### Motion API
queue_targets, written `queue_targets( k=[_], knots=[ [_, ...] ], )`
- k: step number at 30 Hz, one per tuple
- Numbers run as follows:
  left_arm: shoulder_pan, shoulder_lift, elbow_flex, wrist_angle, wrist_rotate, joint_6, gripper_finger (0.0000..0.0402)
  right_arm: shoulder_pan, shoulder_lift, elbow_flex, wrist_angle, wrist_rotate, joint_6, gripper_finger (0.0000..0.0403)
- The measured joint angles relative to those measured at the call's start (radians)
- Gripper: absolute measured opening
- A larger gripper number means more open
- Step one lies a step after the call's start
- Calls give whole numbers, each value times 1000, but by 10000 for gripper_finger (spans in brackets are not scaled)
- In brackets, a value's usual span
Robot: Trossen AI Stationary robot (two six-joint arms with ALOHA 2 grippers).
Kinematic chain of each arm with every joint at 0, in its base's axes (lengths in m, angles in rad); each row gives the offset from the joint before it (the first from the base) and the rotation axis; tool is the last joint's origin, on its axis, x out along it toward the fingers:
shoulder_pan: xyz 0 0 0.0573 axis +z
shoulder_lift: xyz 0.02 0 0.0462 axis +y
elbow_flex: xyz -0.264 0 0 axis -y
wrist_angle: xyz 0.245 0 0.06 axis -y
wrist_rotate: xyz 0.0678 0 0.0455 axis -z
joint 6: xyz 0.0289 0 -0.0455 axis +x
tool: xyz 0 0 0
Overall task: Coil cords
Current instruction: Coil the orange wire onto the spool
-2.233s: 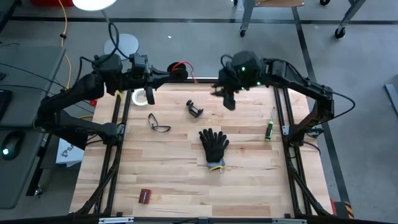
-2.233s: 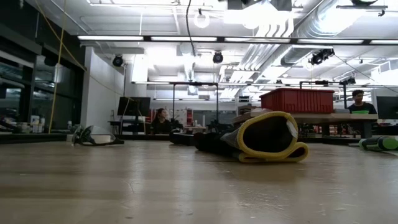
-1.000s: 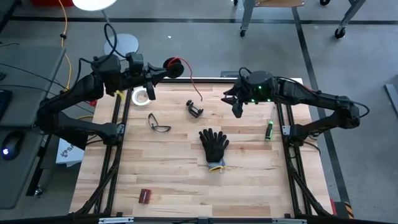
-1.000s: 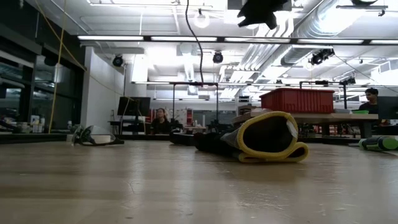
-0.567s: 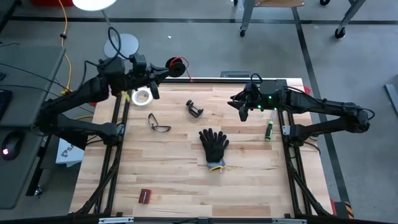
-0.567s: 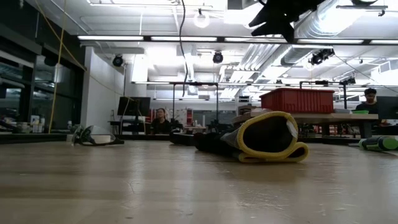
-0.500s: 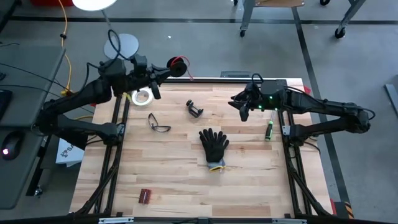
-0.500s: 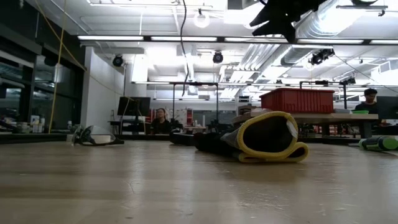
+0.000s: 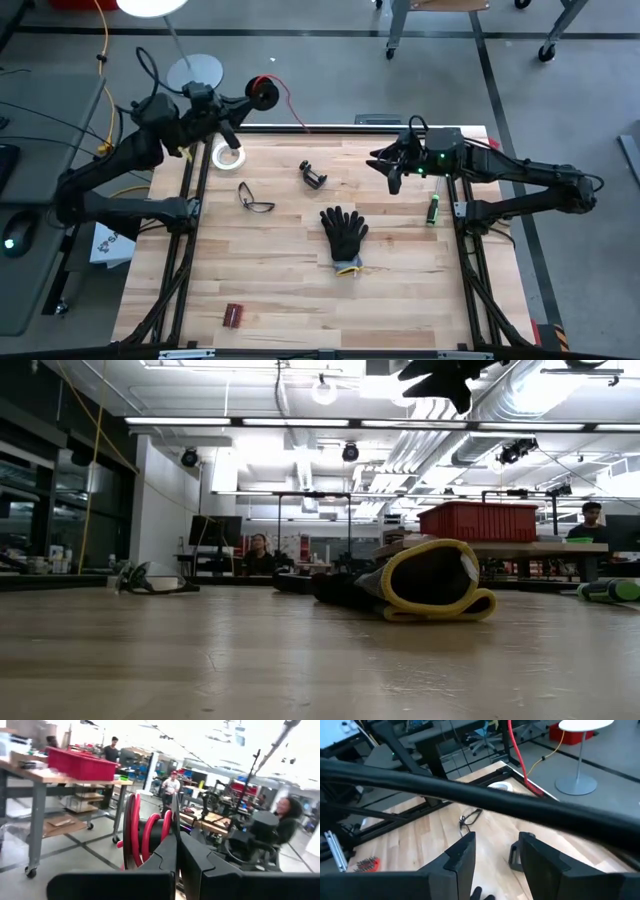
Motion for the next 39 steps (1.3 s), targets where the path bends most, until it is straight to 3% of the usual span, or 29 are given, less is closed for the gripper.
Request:
queue_targets(
  k=[8,17,25,34,39],
  knots=[
    [40,-26,-1,-48,91,51,0,0,3,0,15,3,74,142],
    [75,-16,0,-48,316,45,0,0,5,0,73,47,124,142],
    [64,63,0,112,491,-73,0,3,39,1,258,44,151,142],
    [-24,145,0,160,509,-138,0,3,155,1,431,-58,95,142],
    [-59,157,0,148,424,-135,0,0,146,1,412,-130,46,142]
  ],
)
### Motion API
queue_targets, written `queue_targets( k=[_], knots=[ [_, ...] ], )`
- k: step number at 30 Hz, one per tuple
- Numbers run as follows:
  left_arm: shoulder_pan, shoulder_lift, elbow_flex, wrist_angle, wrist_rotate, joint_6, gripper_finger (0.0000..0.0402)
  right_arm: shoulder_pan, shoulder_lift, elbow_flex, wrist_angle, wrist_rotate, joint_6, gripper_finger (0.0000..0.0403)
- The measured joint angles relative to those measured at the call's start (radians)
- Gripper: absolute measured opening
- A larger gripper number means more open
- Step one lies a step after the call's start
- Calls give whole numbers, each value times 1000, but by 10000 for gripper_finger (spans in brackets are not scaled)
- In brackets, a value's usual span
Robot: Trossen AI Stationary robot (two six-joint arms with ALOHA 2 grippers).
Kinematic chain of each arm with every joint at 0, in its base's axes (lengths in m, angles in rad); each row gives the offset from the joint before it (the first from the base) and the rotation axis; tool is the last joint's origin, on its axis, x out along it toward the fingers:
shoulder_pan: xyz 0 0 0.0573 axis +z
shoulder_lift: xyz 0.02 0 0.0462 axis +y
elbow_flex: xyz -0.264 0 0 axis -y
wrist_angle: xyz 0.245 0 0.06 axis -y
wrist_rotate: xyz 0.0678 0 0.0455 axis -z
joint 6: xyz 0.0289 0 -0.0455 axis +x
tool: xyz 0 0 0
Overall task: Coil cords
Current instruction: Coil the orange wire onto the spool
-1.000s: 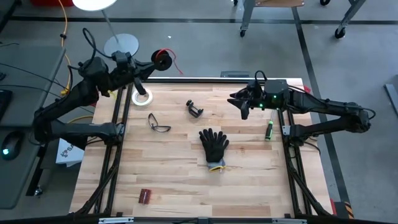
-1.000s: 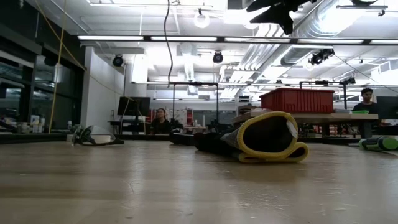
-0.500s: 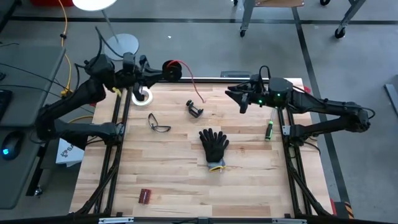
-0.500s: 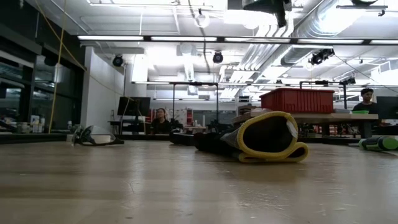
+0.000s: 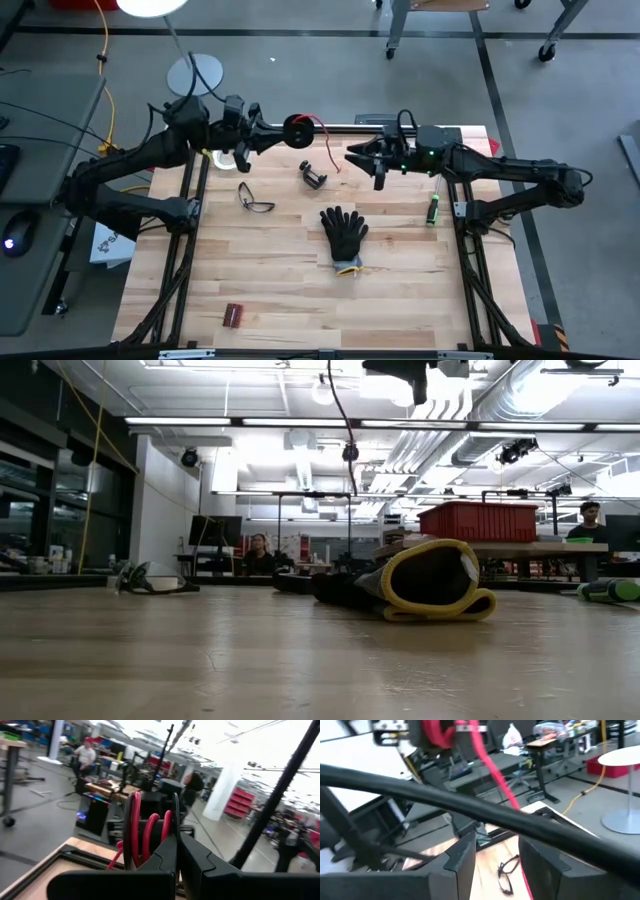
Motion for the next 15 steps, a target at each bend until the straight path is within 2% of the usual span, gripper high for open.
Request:
queue_targets(
  k=[7,15],
  knots=[
    [-52,2,0,-50,-184,15,0,-1,-82,0,-78,-15,-73,142],
    [-112,4,0,-24,-350,24,0,0,-98,0,-101,-35,-125,142]
  ],
)
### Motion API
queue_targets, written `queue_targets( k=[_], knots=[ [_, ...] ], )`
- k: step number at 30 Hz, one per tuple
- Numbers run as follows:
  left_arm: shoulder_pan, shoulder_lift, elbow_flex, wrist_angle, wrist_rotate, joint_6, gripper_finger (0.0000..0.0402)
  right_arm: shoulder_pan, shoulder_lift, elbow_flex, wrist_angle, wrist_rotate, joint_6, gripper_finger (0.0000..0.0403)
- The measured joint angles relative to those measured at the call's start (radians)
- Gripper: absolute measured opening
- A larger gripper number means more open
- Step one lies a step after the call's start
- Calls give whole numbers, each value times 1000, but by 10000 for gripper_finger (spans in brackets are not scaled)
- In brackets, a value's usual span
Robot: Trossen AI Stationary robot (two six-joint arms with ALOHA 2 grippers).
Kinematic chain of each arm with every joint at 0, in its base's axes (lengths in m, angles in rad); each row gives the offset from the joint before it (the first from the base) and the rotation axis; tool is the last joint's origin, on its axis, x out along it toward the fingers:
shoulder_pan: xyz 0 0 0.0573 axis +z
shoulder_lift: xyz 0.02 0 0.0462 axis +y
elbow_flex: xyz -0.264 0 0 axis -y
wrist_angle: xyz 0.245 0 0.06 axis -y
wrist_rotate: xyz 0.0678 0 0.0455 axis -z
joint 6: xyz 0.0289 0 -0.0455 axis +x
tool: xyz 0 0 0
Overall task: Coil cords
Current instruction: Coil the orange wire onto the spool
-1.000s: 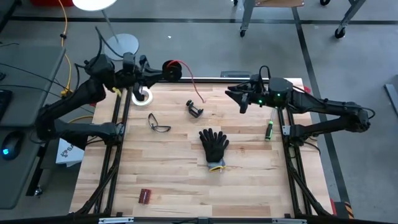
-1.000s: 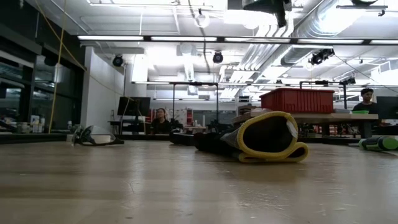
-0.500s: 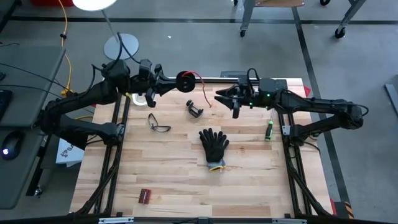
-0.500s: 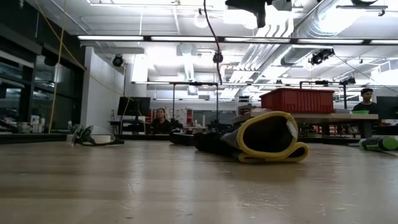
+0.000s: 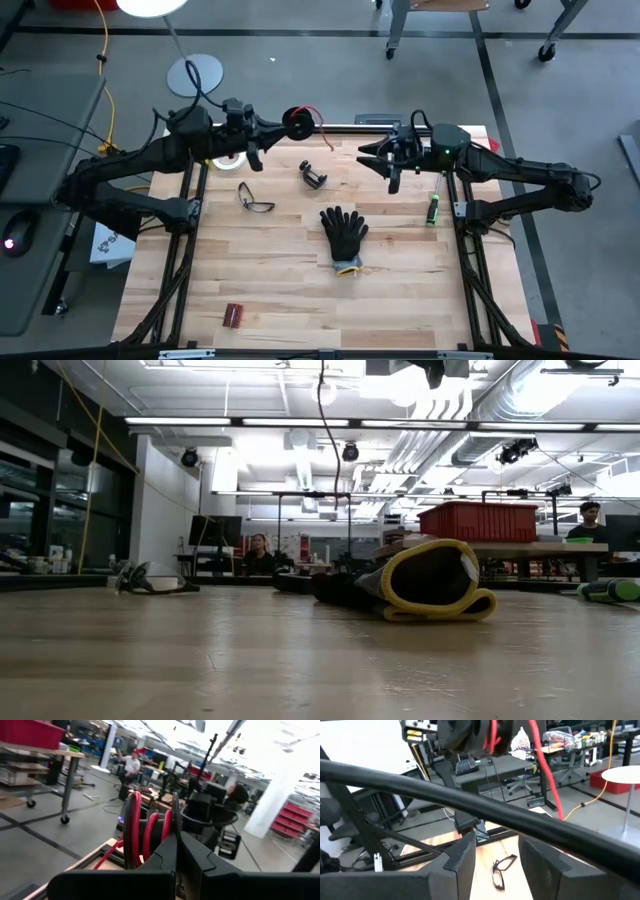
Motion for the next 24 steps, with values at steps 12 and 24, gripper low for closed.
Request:
queue_targets(
  k=[12,24],
  knots=[
    [-15,13,1,63,-56,26,0,-2,0,0,35,-29,-24,142],
    [77,14,1,63,126,-28,0,-5,80,0,109,-33,30,142]
  ],
)
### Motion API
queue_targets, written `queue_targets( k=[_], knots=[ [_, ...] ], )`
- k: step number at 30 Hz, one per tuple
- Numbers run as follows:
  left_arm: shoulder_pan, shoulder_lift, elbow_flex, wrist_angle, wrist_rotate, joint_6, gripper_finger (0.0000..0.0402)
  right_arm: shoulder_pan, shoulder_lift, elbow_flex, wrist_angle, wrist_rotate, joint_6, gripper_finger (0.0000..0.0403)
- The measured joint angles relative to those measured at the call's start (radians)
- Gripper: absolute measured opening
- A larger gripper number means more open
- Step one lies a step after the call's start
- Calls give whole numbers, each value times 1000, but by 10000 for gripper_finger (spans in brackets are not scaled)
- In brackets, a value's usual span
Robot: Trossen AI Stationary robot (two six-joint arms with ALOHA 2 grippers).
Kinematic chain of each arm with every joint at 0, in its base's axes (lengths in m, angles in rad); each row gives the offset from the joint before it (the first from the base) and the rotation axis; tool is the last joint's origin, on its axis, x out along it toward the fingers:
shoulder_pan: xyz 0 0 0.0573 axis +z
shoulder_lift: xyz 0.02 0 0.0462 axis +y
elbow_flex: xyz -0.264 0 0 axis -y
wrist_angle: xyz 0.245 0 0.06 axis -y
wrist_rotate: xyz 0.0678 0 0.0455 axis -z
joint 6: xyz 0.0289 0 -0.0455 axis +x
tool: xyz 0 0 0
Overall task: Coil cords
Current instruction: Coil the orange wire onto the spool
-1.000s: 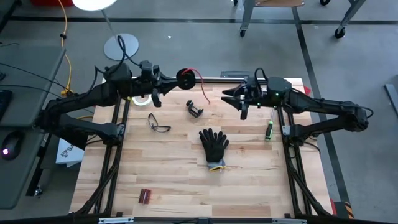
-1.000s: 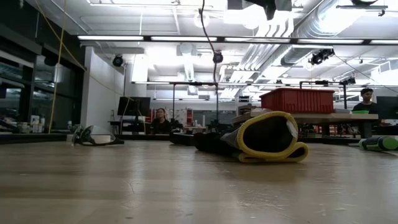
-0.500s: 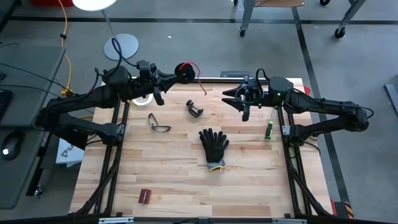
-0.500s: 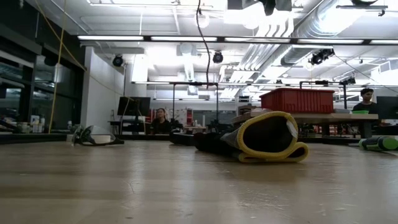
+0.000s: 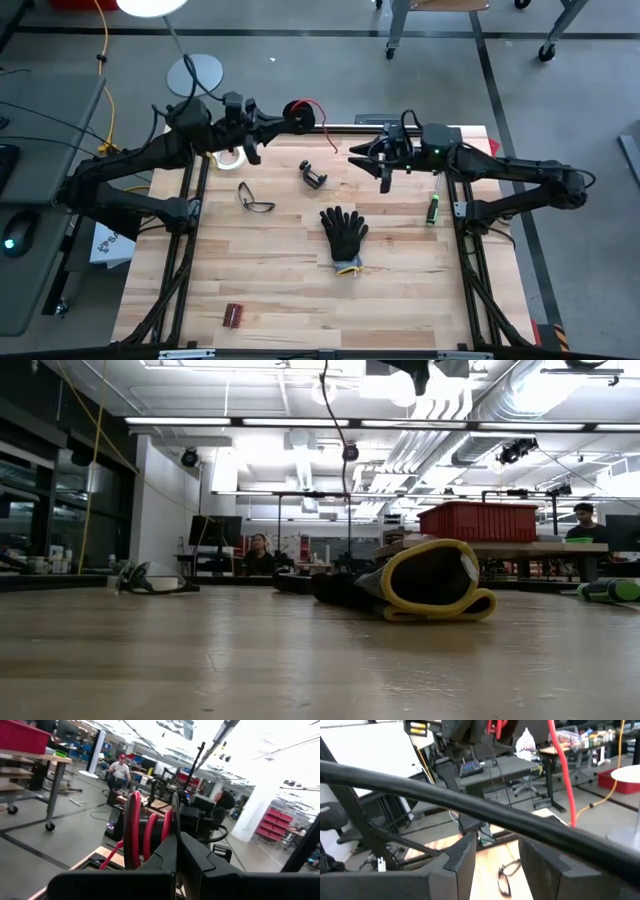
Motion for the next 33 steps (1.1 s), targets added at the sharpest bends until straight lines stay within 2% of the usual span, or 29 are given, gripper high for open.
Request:
queue_targets(
  k=[4,7,10,16,24,33],
  knots=[
    [8,0,0,3,59,-28,0,0,64,0,122,7,6,142],
    [0,0,-1,28,125,-66,0,-9,103,0,143,56,-21,142],
    [-30,0,-1,73,136,-87,0,-12,131,0,159,63,-31,142],
    [-57,-2,-1,79,121,-94,0,-10,144,0,173,92,-72,142],
    [-102,26,0,84,68,-68,0,23,144,0,178,56,-83,142],
    [-159,73,0,172,38,-84,0,53,144,0,169,73,-113,142]
  ],
)
